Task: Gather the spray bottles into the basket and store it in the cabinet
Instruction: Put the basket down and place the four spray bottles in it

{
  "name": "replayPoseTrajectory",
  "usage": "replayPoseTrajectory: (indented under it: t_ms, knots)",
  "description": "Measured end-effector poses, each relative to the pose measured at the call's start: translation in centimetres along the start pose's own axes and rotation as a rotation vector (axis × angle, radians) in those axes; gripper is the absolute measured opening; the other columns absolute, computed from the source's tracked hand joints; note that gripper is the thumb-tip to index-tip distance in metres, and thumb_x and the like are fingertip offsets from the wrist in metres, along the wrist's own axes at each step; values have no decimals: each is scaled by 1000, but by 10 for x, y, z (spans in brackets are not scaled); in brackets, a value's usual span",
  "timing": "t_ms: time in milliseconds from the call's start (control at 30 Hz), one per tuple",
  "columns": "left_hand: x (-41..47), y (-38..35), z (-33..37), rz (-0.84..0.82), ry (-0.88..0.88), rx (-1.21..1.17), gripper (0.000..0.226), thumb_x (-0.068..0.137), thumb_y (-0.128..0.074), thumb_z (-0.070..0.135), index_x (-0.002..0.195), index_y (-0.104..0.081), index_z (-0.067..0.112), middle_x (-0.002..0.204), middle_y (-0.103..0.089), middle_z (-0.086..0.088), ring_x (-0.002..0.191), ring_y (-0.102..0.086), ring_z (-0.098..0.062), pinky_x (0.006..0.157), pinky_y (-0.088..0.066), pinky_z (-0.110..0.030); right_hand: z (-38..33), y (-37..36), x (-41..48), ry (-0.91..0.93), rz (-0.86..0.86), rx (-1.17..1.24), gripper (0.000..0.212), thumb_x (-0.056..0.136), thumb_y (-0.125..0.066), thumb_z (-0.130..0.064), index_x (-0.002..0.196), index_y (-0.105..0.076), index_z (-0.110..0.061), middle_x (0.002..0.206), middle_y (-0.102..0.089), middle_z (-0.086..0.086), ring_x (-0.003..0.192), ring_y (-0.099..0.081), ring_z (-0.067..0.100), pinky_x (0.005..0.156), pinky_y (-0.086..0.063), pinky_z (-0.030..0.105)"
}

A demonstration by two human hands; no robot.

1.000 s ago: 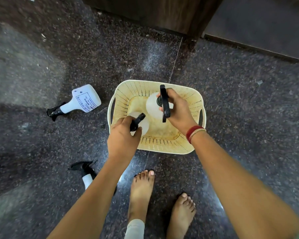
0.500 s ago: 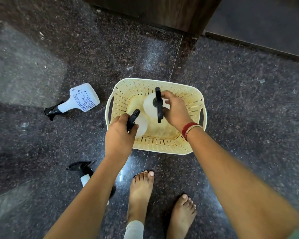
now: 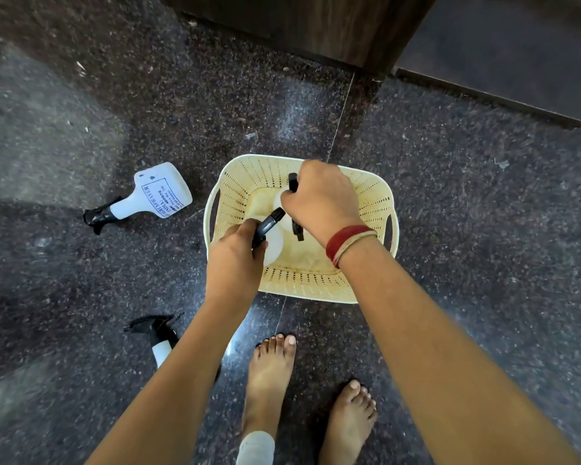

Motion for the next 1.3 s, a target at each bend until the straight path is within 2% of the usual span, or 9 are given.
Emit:
replayPoseTrajectory:
  t_ms: [100,200,267,400,467,567,800,1100,1300]
  knots:
    - [1,1,-3,10,19,-4,13,86,-60,11,98,-57,7,85,-64,-12,64,-41,-19,56,-30,-29,3,0,0,-21,9,-9,24,83,-62,-31,79,-43,-17,76,-45,-1,73,-44,22,63,-33,30]
    - [-3,0,-7,6,26,0,13,86,-59,12,98,-57,9,85,-64,-11,64,-46,-23,56,-31,-29,12,-11,-3,-53,-11,-52,13,82,-66,-22,83,-54,-17,75,-55,1,78,-56,24,62,-35,27]
    - [-7,1,-9,9,28,-7,13,86,-60,12,98,-58,8,85,-65,-10,65,-50,-24,56,-32,-28,15,-17,-6,-38,15,-83,7,86,-58,-12,92,-61,-12,87,-66,6,81,-59,26,63,-35,27]
    - [-12,1,-11,-11,31,-32,14,87,-60,13,101,-59,8,89,-67,-10,71,-58,-29,58,-37,-30,4,-13,-11,175,78,-199,27,89,-39,-3,94,-63,-16,86,-67,6,72,-50,23,64,-33,29]
    - [-10,2,-12,-23,38,-37,14,88,-59,14,101,-59,9,90,-67,-9,73,-60,-30,59,-41,-31,-4,-8,-9,279,55,-245,36,87,-38,0,98,-66,-20,87,-67,3,86,-55,24,76,-37,32]
    - [-9,3,-12,-29,37,-41,16,88,-58,14,103,-58,9,92,-67,-10,74,-60,-30,60,-42,-31,-18,-5,-3,421,21,-381,39,84,-43,1,98,-68,-26,89,-66,-2,95,-53,21,94,-31,35]
    - [-8,4,-9,-31,13,-14,16,88,-58,13,103,-59,8,88,-66,-11,66,-55,-27,57,-37,-29,-29,-15,0,598,-20,-600,29,87,-52,-3,92,-69,-26,88,-67,-4,108,-52,22,114,-15,45]
    - [-6,4,-6,-82,-11,-5,18,90,-56,14,106,-58,6,92,-65,-14,75,-60,-33,60,-45,-38,-18,-14,3,589,-28,-674,32,88,-51,-2,95,-68,-27,86,-65,-7,104,-53,21,117,-11,48]
    - [-5,5,-9,-55,-29,16,14,88,-58,13,99,-59,5,85,-64,-14,65,-56,-29,56,-42,-33,-11,-16,2,597,12,-707,32,90,-50,-3,97,-67,-29,88,-65,-9,103,-53,20,118,-9,49]
Point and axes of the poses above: each hand's wrist, its own x-axis towards the middle knuckle, its own y-axis out of the back of the hand, z = x × y, the point moved 6 cm from there along x, towards the middle knuckle
